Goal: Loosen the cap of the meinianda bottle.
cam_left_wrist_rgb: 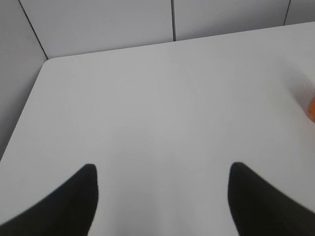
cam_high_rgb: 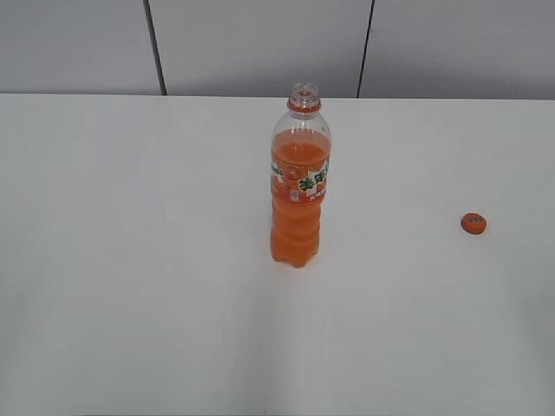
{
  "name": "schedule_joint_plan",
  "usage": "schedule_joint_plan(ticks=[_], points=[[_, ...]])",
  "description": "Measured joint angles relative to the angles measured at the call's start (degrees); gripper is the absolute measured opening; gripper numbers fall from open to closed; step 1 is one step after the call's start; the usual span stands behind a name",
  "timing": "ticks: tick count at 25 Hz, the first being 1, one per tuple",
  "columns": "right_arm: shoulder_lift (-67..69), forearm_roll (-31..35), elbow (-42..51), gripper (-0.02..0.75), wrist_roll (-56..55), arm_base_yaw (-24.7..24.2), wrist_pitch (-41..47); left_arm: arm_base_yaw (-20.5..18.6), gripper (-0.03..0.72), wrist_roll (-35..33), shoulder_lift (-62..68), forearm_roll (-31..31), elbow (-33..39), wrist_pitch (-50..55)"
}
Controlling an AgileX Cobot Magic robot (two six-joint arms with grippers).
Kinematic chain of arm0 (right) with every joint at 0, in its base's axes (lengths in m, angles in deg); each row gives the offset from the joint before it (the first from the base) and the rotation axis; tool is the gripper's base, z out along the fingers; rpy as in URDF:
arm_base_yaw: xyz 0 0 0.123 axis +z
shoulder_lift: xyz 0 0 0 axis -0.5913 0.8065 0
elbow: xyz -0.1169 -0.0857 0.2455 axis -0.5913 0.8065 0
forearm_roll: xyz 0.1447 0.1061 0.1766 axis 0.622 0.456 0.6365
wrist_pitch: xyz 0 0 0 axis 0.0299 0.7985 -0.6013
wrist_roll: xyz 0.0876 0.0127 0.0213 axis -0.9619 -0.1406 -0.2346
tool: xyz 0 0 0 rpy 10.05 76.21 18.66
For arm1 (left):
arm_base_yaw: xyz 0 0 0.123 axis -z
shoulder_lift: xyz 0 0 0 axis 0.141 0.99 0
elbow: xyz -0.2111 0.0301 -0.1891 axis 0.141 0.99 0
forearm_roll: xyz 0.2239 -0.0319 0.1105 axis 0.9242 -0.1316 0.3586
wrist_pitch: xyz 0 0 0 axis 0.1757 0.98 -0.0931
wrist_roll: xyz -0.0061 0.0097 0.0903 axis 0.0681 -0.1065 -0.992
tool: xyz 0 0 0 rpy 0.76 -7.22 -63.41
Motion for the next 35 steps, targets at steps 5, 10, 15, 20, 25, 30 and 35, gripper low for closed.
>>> schedule_joint_plan(ticks=[5,10,15,20,25,30,35], points=[[0.0,0.0,0.0,0.512,0.0,0.0,0.0,0.0,0.499,0.0,0.0,0.0,0.0,0.0],[0.0,0.0,0.0,0.512,0.0,0.0,0.0,0.0,0.499,0.0,0.0,0.0,0.0,0.0],[0.0,0.0,0.0,0.512,0.0,0.0,0.0,0.0,0.499,0.0,0.0,0.0,0.0,0.0],[0.0,0.0,0.0,0.512,0.0,0.0,0.0,0.0,0.499,0.0,0.0,0.0,0.0,0.0],[0.0,0.0,0.0,0.512,0.0,0.0,0.0,0.0,0.499,0.0,0.0,0.0,0.0,0.0],[0.0,0.0,0.0,0.512,0.0,0.0,0.0,0.0,0.499,0.0,0.0,0.0,0.0,0.0],[0.0,0.0,0.0,0.512,0.0,0.0,0.0,0.0,0.499,0.0,0.0,0.0,0.0,0.0]])
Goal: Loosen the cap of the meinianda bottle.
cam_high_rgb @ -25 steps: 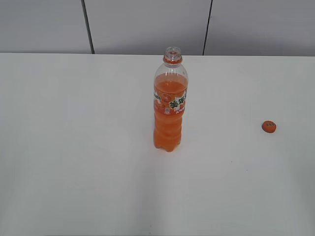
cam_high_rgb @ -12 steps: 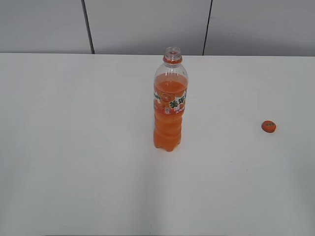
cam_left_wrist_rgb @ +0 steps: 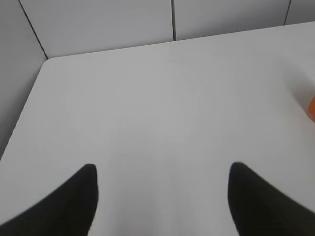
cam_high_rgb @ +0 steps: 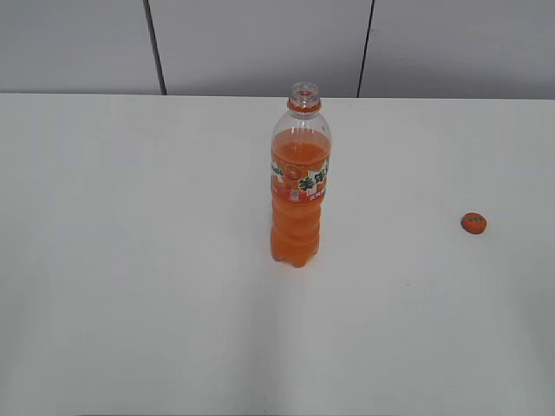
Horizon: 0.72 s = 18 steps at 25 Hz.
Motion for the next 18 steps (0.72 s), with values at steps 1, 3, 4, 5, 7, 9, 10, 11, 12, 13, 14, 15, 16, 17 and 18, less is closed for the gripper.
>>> schedule_joint_plan(ticks=[1,3,4,5,7,9,10,11,12,13,14,15,16,17,18], points=[[0.0,0.0,0.0,0.512,0.0,0.0,0.0,0.0,0.499,0.0,0.0,0.0,0.0,0.0],[0.0,0.0,0.0,0.512,0.0,0.0,0.0,0.0,0.499,0.0,0.0,0.0,0.0,0.0],[0.0,0.0,0.0,0.512,0.0,0.0,0.0,0.0,0.499,0.0,0.0,0.0,0.0,0.0],[0.0,0.0,0.0,0.512,0.0,0.0,0.0,0.0,0.499,0.0,0.0,0.0,0.0,0.0],[0.0,0.0,0.0,0.512,0.0,0.0,0.0,0.0,0.499,0.0,0.0,0.0,0.0,0.0],[0.0,0.0,0.0,0.512,0.0,0.0,0.0,0.0,0.499,0.0,0.0,0.0,0.0,0.0],[0.0,0.0,0.0,0.512,0.0,0.0,0.0,0.0,0.499,0.0,0.0,0.0,0.0,0.0],[0.0,0.0,0.0,0.512,0.0,0.0,0.0,0.0,0.499,0.0,0.0,0.0,0.0,0.0],[0.0,0.0,0.0,0.512,0.0,0.0,0.0,0.0,0.499,0.0,0.0,0.0,0.0,0.0],[0.0,0.0,0.0,0.512,0.0,0.0,0.0,0.0,0.499,0.0,0.0,0.0,0.0,0.0],[0.0,0.0,0.0,0.512,0.0,0.0,0.0,0.0,0.499,0.0,0.0,0.0,0.0,0.0],[0.0,0.0,0.0,0.512,0.0,0.0,0.0,0.0,0.499,0.0,0.0,0.0,0.0,0.0],[0.0,0.0,0.0,0.512,0.0,0.0,0.0,0.0,0.499,0.0,0.0,0.0,0.0,0.0],[0.0,0.0,0.0,0.512,0.0,0.0,0.0,0.0,0.499,0.0,0.0,0.0,0.0,0.0],[0.0,0.0,0.0,0.512,0.0,0.0,0.0,0.0,0.499,0.0,0.0,0.0,0.0,0.0]])
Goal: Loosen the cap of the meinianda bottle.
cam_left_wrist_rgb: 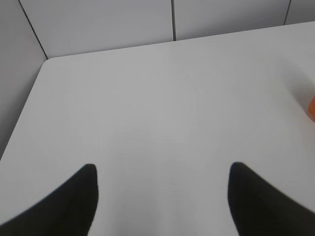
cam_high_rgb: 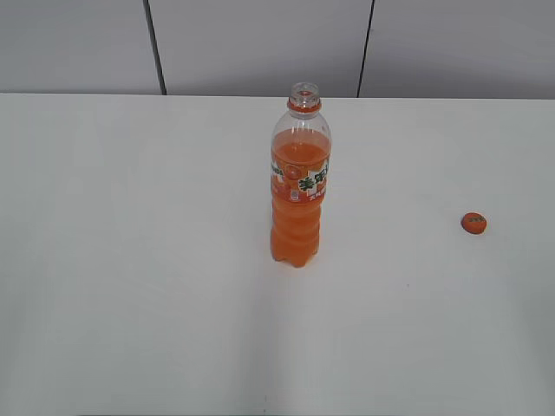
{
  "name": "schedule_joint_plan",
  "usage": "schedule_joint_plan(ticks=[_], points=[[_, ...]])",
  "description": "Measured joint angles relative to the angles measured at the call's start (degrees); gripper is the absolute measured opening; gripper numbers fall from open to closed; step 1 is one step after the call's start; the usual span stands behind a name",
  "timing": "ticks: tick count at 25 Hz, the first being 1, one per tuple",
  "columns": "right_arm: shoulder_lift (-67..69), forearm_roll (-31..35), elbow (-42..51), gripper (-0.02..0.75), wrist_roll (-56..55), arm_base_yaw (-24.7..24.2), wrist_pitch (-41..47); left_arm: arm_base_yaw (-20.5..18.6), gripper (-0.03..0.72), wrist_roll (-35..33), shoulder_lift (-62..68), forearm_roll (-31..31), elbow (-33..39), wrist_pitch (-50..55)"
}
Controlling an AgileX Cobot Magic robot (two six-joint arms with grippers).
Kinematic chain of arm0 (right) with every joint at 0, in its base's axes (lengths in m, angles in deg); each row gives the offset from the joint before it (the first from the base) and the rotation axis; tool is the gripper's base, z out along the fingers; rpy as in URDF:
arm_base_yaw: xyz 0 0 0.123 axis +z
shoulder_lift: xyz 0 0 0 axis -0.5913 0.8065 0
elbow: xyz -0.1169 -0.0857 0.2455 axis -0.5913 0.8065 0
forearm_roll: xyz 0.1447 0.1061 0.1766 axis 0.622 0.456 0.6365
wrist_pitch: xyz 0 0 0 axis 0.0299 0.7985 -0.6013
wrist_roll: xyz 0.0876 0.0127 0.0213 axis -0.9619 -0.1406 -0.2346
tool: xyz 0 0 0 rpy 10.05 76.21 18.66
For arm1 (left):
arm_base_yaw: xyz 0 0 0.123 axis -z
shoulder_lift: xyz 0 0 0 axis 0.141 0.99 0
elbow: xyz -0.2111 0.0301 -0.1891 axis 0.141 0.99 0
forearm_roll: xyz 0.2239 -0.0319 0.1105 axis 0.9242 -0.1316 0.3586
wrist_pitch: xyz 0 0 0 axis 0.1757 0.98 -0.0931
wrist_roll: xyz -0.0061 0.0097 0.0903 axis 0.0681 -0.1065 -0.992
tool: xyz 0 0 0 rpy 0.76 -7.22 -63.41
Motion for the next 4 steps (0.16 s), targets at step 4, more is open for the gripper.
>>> schedule_joint_plan(ticks=[4], points=[[0.0,0.0,0.0,0.512,0.0,0.0,0.0,0.0,0.499,0.0,0.0,0.0,0.0,0.0]])
